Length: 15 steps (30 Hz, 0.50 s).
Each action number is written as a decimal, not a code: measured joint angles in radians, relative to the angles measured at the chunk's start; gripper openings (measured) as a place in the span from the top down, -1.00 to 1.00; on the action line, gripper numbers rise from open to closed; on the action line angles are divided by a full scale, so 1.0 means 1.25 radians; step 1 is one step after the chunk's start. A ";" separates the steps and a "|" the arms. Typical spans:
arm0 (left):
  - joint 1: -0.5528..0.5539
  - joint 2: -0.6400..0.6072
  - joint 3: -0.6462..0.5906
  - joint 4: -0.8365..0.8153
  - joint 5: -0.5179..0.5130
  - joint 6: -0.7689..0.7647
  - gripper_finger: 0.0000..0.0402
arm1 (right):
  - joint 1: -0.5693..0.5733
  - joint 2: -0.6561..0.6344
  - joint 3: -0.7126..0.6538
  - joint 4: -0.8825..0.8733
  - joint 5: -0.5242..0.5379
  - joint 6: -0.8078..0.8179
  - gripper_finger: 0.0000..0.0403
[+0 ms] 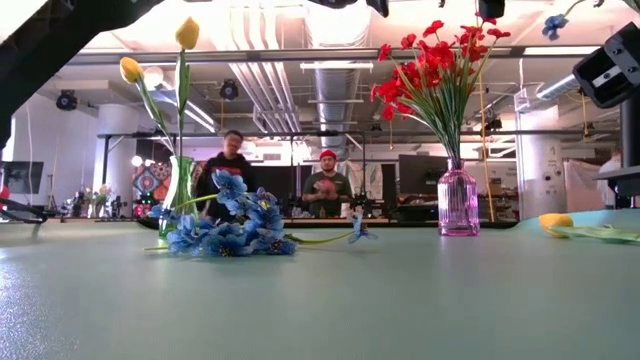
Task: Sort flowers into vase by color
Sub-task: Put the right blue flower into the red vase
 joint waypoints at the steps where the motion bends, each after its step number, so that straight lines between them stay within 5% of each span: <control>1: 0.000 0.000 0.000 0.000 0.000 0.001 0.15 | 0.000 0.000 0.003 -0.006 0.000 0.003 0.12; 10: -0.001 0.000 0.000 -0.012 0.001 0.001 0.81 | 0.000 0.000 0.051 -0.035 -0.001 0.031 0.12; 15: -0.001 0.000 0.000 -0.027 0.001 0.001 0.98 | 0.000 0.000 0.052 -0.045 -0.018 0.086 0.12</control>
